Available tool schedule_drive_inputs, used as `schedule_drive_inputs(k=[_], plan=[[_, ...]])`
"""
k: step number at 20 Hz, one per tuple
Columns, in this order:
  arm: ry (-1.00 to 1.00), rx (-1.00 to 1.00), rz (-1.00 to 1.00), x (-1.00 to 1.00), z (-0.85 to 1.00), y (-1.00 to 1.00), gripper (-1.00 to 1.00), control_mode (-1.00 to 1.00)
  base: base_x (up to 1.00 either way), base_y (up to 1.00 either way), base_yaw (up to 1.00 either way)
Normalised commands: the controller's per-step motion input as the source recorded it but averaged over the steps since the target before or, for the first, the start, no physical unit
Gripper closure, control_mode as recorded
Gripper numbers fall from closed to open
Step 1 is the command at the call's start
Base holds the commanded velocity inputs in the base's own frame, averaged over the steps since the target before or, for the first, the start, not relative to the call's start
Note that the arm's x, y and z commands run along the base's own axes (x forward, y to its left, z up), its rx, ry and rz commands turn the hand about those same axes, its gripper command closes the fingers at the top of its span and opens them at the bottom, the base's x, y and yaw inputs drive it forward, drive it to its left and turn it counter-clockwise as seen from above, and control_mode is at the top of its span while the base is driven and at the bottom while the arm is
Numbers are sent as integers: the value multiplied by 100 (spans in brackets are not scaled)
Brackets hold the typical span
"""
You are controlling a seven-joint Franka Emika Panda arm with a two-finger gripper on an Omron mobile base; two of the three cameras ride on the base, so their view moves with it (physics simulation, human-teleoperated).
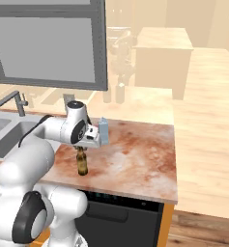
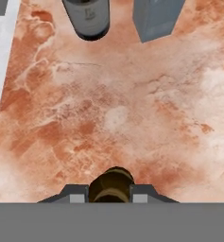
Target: Move the drinks to the dining counter.
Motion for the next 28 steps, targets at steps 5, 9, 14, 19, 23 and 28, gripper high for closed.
schedule_drive_inputs(k=[5, 9, 14, 19, 23, 28], plan=[[-6, 0, 0, -23, 21, 0, 100, -100, 0, 0, 0], [-2, 0, 0, -18, 92, 0, 100, -100, 0, 0, 0], [1, 0, 0, -27, 100, 0, 100, -100, 0, 0, 0], [3, 0, 0, -43, 73, -5, 100, -100, 0, 0, 0], [0, 0, 0, -43, 38, -17, 100, -100, 0, 0, 0], [0, 0, 0, -33, 23, -15, 100, -100, 0, 0, 0]])
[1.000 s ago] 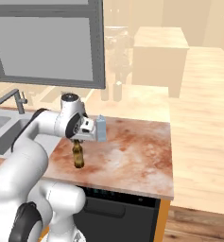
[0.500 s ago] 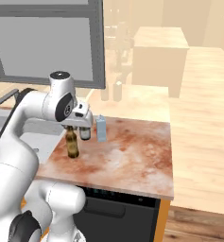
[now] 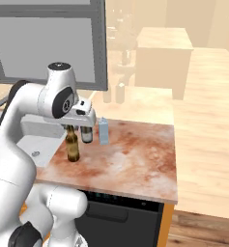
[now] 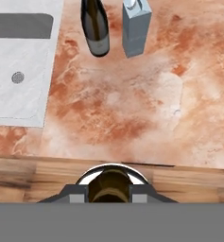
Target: Move the drinks to the dining counter.
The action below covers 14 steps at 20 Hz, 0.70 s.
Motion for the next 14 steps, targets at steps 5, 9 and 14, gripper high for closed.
schedule_drive_inputs(k=[5, 9, 14], plan=[[-1, 0, 0, -29, 13, 0, 100, -100, 0, 0, 0], [-6, 0, 0, -31, 22, 0, 100, -100, 0, 0, 0], [-3, 0, 0, -25, 2, 0, 100, -100, 0, 0, 0]])
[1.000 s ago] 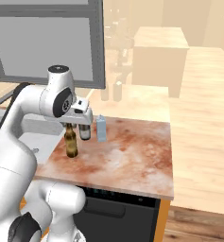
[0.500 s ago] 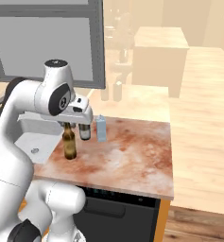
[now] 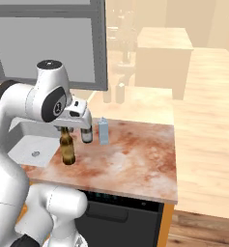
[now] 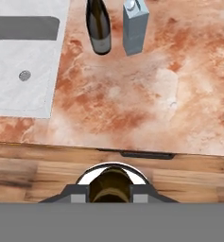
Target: Move the drinks to the dining counter.
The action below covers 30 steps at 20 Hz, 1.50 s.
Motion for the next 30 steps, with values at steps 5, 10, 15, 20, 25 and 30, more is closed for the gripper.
schedule_drive_inputs(k=[5, 10, 15, 20, 25, 30], plan=[[-11, 0, 0, -33, 0, 0, 100, -100, 0, 0, 0], [-4, -1, 0, -10, 20, 0, 100, -100, 0, 0, 0], [0, 0, 0, -24, 23, 0, 100, -100, 0, 0, 0], [0, 0, 0, -7, 6, 0, 100, 100, -2, -11, -1], [0, 0, 0, 0, 0, 0, 100, 100, -11, -69, -33], [0, 0, 0, 0, 0, 0, 100, 100, -1, -77, -40]])
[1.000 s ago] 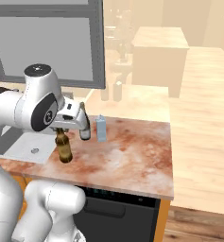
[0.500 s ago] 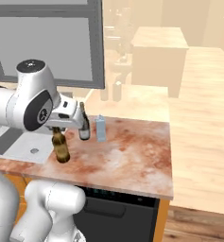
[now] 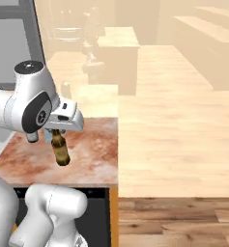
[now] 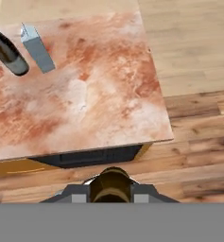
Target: Move the drinks to the dining counter.
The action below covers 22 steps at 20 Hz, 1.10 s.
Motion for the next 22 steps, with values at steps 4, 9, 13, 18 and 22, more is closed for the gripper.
schedule_drive_inputs(k=[4, 9, 13, 18, 22], plan=[[0, 0, 0, 0, 0, 0, 100, 100, -11, -99, -49], [0, 0, 0, 0, 0, 0, 100, 100, -4, -51, -80], [0, 0, 0, 0, 0, 0, 100, 100, 0, 0, -100], [0, 0, 0, 0, 0, 0, 100, 100, 1, 0, -99], [0, 0, 0, 0, 0, 0, 100, 100, 16, 0, -94]])
